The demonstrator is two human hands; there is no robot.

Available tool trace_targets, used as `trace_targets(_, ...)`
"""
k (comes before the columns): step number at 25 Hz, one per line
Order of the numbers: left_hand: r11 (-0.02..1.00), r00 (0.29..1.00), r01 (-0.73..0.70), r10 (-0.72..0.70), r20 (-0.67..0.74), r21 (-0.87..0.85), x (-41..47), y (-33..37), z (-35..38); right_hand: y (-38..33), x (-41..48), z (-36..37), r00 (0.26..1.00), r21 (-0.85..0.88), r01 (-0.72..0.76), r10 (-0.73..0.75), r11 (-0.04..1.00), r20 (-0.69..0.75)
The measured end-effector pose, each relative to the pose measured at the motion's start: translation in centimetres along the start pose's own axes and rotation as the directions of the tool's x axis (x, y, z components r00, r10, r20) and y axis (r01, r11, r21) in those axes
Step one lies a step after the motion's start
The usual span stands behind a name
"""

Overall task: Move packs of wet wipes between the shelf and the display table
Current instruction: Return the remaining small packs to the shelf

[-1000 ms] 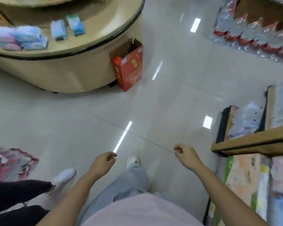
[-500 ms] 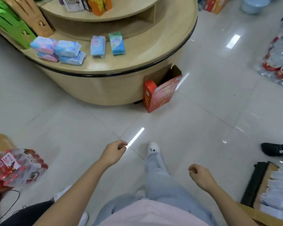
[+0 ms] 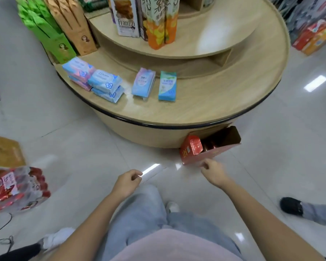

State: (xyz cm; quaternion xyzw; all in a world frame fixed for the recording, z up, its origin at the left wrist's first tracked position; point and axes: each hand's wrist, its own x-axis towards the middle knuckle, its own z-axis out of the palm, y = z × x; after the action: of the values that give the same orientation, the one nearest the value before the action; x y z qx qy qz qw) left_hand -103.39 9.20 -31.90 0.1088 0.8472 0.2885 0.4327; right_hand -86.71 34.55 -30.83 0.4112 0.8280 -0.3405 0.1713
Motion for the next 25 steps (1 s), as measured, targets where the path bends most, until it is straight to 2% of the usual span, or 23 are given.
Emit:
trace_targets(4,0.997,0.997,0.068,-0.068,-0.020,-0.039,6.4,1.8,-3.5,-5.8,9.1,-3.3,0.997,0.026,0.071,-0.071,0.997,-0.025)
trace_targets(8,0.997,0.996,0.081,-0.082,-0.026,-0.016,14.5,6.0,-8.2,-9.2,15.9,-5.0,1.000,0.050,0.012,-0.012,0.999,0.003)
trace_targets(11,1.000,1.000,-0.004,0.004,-0.015,0.006,20.0,13.0,-10.7,-11.0,19.6,-6.5,0.997,0.109,-0.069,0.065,0.992,0.044)
trace_targets(16,0.984,0.986,-0.158,0.152,0.073,0.084,29.9,24.6,-9.1,-13.4,25.7,-9.0,0.986,0.247,-0.156,0.166,0.956,-0.020)
trace_targets(20,0.995,0.998,-0.058,0.060,-0.027,0.081,34.4,28.2,-5.6,-13.7,29.3,-9.2,0.975,0.323,-0.218,0.219,0.921,0.033)
trace_targets(23,0.988,0.996,0.070,-0.061,-0.068,0.140,35.5,28.2,-4.4,-13.5,31.4,-9.1,0.965,0.379,-0.262,0.246,0.888,0.091)
trace_targets(25,0.985,0.992,0.094,-0.081,-0.096,0.142,36.1,27.6,-4.2,-14.1,32.5,-9.1,0.962,0.481,-0.272,0.233,0.834,0.139)
